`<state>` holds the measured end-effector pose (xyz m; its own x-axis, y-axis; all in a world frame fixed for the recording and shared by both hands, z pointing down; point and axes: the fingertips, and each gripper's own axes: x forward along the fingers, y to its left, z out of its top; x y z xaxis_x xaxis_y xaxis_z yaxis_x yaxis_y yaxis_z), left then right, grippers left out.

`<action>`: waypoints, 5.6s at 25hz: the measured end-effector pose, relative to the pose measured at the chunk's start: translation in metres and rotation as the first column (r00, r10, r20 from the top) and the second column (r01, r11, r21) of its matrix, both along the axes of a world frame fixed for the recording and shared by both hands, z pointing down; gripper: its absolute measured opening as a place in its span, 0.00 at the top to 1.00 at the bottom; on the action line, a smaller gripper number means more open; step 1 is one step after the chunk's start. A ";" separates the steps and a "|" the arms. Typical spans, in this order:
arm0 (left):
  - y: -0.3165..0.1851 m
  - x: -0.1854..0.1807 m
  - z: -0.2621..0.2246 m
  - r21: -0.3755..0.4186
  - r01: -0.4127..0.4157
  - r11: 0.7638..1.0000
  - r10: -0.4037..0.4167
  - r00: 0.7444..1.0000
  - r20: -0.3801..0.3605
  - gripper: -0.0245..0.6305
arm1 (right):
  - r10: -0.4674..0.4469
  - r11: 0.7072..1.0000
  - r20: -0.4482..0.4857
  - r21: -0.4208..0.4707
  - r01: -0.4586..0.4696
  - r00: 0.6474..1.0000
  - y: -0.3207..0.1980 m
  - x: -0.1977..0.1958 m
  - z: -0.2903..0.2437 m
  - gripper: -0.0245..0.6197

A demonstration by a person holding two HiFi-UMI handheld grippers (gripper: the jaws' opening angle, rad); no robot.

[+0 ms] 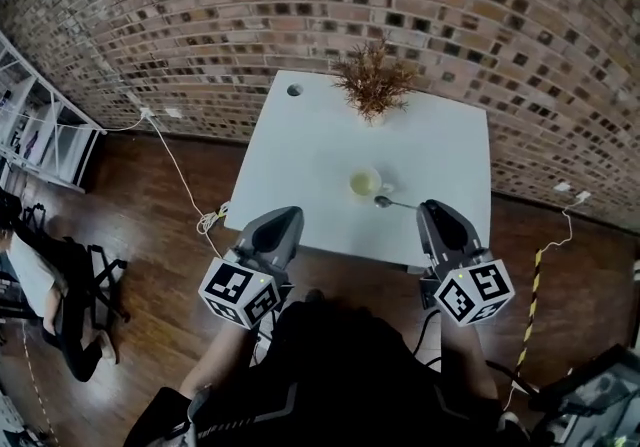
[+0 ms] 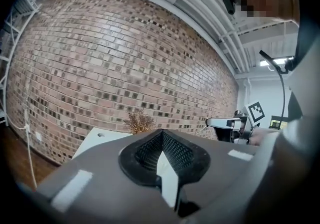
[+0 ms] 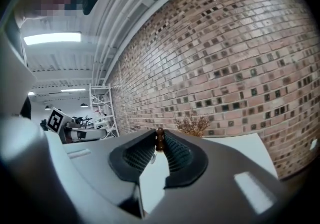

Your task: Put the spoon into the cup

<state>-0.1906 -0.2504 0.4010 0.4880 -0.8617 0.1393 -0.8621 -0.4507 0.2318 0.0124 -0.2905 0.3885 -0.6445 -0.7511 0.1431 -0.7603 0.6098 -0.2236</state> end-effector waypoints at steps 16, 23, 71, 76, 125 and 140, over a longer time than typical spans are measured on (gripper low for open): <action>-0.103 -0.021 0.025 -0.041 -0.075 0.996 0.075 0.997 -0.017 0.97 | 0.023 0.998 -0.039 -0.059 -0.025 0.999 -0.098 -0.031 0.034 0.88; -0.136 -0.013 0.038 -0.068 -0.007 0.998 0.011 0.999 0.049 0.97 | -0.132 0.988 -0.077 -0.093 0.125 0.988 -0.124 -0.035 0.055 0.88; -0.154 -0.002 0.191 -0.349 -0.092 0.933 0.127 0.989 0.079 0.97 | -0.021 0.897 -0.165 -0.439 -0.054 0.986 -0.145 -0.058 0.236 0.87; -0.151 -0.005 0.189 -0.334 -0.089 0.938 0.128 0.987 0.097 0.97 | -0.044 0.902 -0.203 -0.429 -0.048 0.978 -0.143 -0.060 0.242 0.86; -0.144 0.044 0.000 0.056 -0.005 0.998 0.000 0.997 0.084 0.97 | 0.102 0.989 -0.111 0.120 -0.088 0.989 -0.107 0.068 -0.012 0.95; -0.091 -0.023 0.025 0.020 -0.093 0.995 0.093 0.996 0.012 0.97 | 0.121 0.991 -0.113 0.070 -0.113 0.986 -0.044 -0.008 -0.013 0.95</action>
